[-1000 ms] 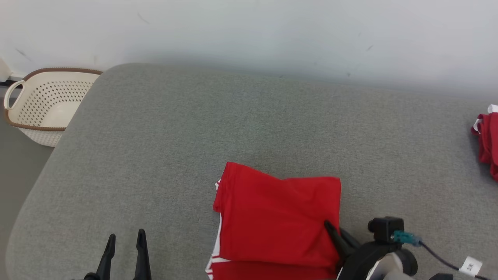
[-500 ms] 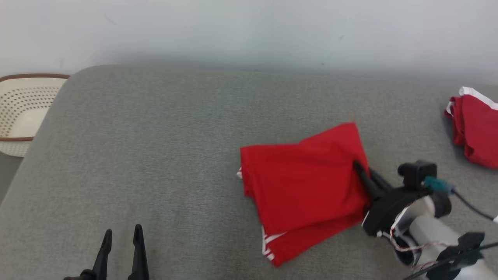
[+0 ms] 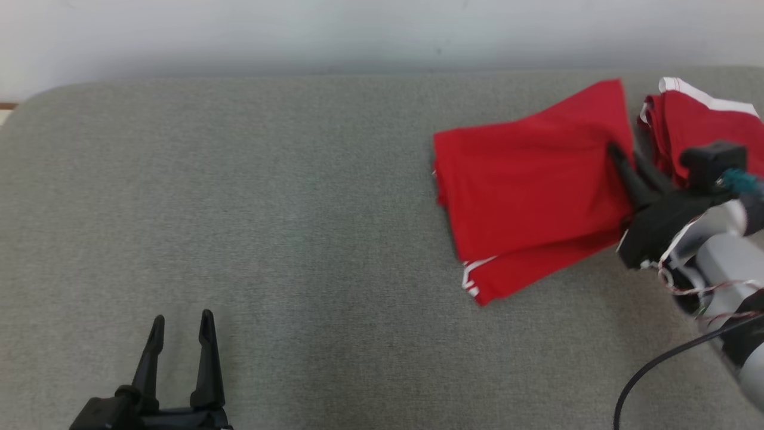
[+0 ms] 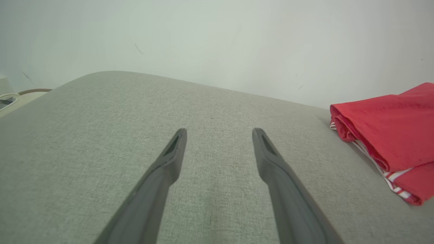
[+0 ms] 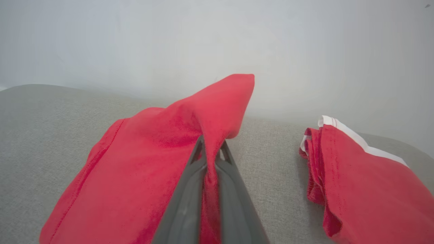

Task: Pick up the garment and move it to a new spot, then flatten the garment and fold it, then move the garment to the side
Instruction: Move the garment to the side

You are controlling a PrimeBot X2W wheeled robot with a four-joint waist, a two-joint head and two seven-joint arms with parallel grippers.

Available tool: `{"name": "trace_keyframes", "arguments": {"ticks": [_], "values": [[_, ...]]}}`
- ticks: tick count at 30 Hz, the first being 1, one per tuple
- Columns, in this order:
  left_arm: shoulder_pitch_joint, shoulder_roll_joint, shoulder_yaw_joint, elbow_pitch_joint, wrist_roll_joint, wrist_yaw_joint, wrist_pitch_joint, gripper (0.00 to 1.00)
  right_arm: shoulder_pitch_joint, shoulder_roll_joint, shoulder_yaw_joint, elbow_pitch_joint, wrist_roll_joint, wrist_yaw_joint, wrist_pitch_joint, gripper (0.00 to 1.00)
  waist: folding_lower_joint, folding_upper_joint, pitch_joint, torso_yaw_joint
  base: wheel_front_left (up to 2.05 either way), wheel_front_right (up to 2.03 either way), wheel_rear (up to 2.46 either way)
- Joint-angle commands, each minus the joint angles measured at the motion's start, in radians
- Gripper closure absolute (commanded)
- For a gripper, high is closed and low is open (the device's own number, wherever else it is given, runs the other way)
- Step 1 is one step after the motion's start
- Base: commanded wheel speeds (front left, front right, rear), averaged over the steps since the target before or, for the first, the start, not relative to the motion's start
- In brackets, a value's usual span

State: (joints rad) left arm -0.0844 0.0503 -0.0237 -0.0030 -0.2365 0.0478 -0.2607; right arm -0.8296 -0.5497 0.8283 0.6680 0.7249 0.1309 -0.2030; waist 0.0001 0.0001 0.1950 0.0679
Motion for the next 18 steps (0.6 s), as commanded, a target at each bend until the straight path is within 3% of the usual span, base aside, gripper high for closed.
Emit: {"name": "trace_keyframes", "arguments": {"ticks": [1,18], "values": [[-0.012,0.001,0.005,-0.005,0.015,-0.001,-0.003,0.00,-0.027,-0.017,0.007,0.003,-0.003,0.000,0.000,1.00,-0.0001,-0.0001,0.037,-0.033,0.00,0.00,0.00],[-0.028,0.001,0.053,-0.052,0.075,-0.031,-0.003,0.00,-0.258,-0.162,0.125,0.071,0.024,0.000,0.016,1.00,-0.0001,-0.0001,0.112,-0.072,0.00,0.00,0.00]]}}
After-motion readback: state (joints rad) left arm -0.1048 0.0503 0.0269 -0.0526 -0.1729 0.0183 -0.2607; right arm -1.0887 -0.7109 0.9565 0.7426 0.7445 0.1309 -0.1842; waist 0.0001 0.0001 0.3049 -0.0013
